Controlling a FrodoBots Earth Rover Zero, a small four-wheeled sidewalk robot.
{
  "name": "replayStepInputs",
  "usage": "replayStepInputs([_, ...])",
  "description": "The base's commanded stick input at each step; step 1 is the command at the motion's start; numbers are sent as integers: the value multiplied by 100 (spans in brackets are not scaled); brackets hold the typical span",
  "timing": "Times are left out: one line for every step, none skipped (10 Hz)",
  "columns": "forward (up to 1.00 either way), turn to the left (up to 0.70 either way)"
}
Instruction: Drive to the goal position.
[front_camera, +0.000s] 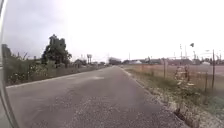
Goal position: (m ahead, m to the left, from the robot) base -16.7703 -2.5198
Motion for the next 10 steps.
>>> replayStepInputs([8, 0])
replayStepInputs([7, 0])
replayStepInputs([7, 0])
replayStepInputs([7, 0])
replayStepInputs([7, 0])
replayStepInputs([8, 0])
replayStepInputs([8, 0])
replayStepInputs([8, 0])
replayStepInputs([8, 0])
replayStepInputs([8, 0])
